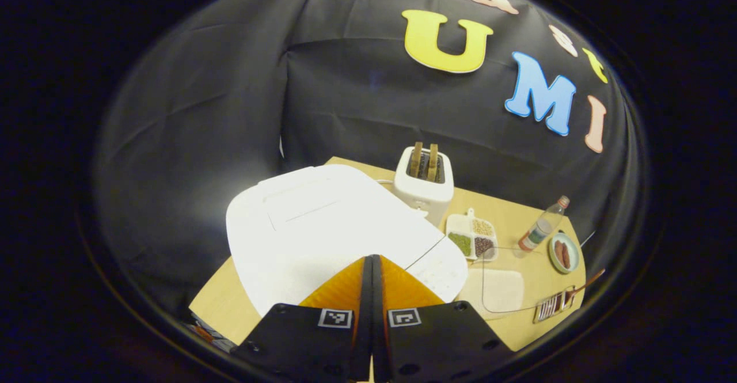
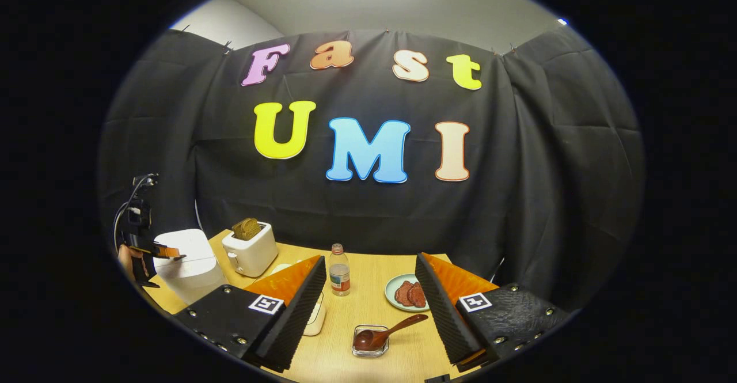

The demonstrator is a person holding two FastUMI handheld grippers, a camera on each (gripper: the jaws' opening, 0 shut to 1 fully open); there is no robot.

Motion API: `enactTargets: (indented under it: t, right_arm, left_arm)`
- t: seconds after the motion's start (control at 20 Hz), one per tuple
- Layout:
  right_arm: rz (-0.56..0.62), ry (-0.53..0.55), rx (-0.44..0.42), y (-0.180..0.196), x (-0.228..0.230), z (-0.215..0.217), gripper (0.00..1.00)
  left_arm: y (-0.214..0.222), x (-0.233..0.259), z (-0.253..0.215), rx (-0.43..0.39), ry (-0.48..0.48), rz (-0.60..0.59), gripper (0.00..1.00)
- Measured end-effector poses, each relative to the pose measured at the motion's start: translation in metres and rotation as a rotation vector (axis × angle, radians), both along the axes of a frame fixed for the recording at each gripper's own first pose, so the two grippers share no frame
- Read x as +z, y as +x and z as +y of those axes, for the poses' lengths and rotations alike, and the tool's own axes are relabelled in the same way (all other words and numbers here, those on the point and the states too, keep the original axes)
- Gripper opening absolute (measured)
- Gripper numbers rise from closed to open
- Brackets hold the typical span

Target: Close the left gripper, press the button to open the rice cooker; take a wooden spoon from the chopstick holder with the right hand, scoop a spoonful of rice and pour it into the rice cooker, then put the wooden spoon back into the chopstick holder.

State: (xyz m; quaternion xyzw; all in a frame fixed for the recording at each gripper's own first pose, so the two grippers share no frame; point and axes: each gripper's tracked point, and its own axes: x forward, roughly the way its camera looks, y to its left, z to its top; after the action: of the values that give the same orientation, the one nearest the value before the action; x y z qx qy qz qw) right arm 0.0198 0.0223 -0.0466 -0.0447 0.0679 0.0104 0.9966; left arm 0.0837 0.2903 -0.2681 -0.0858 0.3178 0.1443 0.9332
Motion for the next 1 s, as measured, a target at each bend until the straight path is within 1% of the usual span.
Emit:
enactTargets:
  t: [0.05, 0.1, 0.25, 0.35, 0.4, 0.5, 0.55, 0.65, 0.7, 0.75, 0.85, 0.9, 0.95, 1.0]
  right_arm:
    - [0.001, -0.003, 0.001, 0.001, 0.0, 0.001, 0.95]
    - [0.001, -0.004, 0.003, 0.002, 0.0, 0.003, 0.95]
    - [0.0, -0.002, 0.016, 0.005, 0.001, 0.009, 0.95]
    - [0.0, 0.006, 0.03, 0.008, 0.0, 0.016, 0.95]
    - [-0.001, 0.011, 0.04, 0.008, 0.0, 0.018, 0.95]
    - [-0.004, 0.012, 0.06, 0.01, 0.001, 0.024, 0.95]
    - [-0.004, 0.011, 0.069, 0.011, 0.002, 0.027, 0.95]
    - [-0.006, 0.01, 0.085, 0.012, 0.003, 0.031, 0.95]
    - [-0.01, 0.01, 0.088, 0.012, 0.004, 0.031, 0.95]
    - [-0.012, 0.011, 0.092, 0.012, 0.005, 0.031, 0.95]
    - [-0.009, 0.008, 0.102, 0.012, 0.003, 0.034, 0.95]
    - [-0.009, 0.006, 0.105, 0.012, 0.003, 0.034, 0.95]
    - [-0.01, 0.01, 0.109, 0.013, 0.003, 0.035, 0.95]
    - [-0.015, 0.017, 0.116, 0.012, 0.005, 0.036, 0.95]
  left_arm:
    - [-0.003, -0.007, 0.0, -0.005, 0.007, 0.028, 0.09]
    - [-0.001, -0.007, 0.003, -0.005, 0.015, 0.025, 0.09]
    - [-0.002, -0.009, 0.002, 0.018, -0.036, 0.046, 0.09]
    - [-0.002, -0.008, 0.001, 0.007, -0.038, 0.052, 0.09]
    - [0.0, -0.006, 0.002, 0.009, -0.042, 0.046, 0.12]
    - [0.001, -0.005, 0.002, 0.022, -0.06, 0.038, 0.07]
    - [-0.002, -0.007, 0.0, 0.024, -0.07, 0.046, 0.09]
    - [-0.003, -0.005, 0.002, 0.006, -0.044, 0.054, 0.1]
    - [-0.002, 0.003, 0.004, 0.007, -0.026, 0.042, 0.09]
    - [0.001, 0.016, 0.01, 0.022, 0.003, 0.003, 0.09]
    - [0.006, 0.053, 0.019, 0.063, 0.048, -0.099, 0.09]
    - [0.007, 0.072, 0.023, 0.078, 0.062, -0.145, 0.12]
    - [0.004, 0.092, 0.024, 0.089, 0.074, -0.189, 0.12]
    - [0.005, 0.106, 0.022, 0.087, 0.069, -0.234, 0.26]
